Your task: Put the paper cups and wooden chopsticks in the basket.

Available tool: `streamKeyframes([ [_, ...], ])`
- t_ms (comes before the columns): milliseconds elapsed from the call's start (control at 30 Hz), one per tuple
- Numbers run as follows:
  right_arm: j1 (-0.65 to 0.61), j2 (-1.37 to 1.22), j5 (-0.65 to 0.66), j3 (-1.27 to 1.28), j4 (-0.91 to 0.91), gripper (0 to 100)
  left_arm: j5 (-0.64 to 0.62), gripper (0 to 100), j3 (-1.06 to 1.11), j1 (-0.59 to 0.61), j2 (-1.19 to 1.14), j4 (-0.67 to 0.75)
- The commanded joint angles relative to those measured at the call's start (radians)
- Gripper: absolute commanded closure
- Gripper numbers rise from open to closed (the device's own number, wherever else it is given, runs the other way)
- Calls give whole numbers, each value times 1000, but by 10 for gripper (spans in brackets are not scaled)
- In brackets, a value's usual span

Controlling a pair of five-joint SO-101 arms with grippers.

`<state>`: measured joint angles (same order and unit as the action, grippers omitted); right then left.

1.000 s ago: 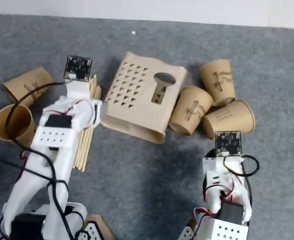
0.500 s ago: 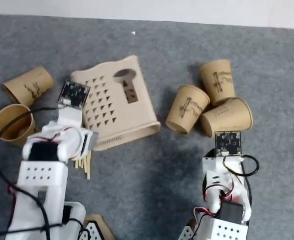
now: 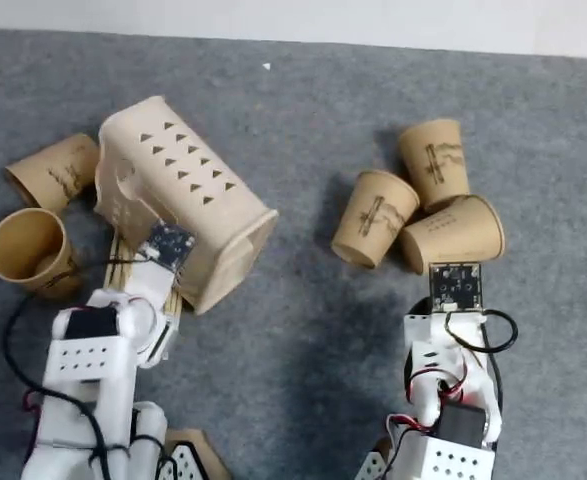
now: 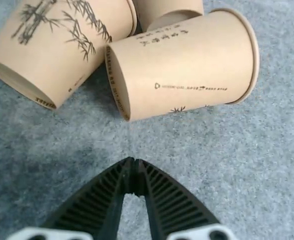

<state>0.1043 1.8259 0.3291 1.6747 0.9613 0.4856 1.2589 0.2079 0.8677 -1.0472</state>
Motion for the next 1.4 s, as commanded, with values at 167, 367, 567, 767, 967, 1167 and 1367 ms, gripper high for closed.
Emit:
streamKeyframes([
  [167,7,7,-6,120,-24,992,-38,783,-133,38,196,-14],
  [367,7,7,-6,120,-24,992,-110,783,-367,42,460,-121],
  [567,7,7,-6,120,-24,992,-204,782,-556,96,363,-115],
  [767,7,7,-6,120,-24,992,-308,753,-992,179,-180,-123],
  [967,7,7,-6,120,-24,992,-402,752,-1649,260,-737,-167],
  [1167,7,7,-6,120,-24,992,-404,752,-2186,220,-1225,-365],
  [1367,7,7,-6,120,-24,992,-397,752,-2571,163,-1577,-608],
])
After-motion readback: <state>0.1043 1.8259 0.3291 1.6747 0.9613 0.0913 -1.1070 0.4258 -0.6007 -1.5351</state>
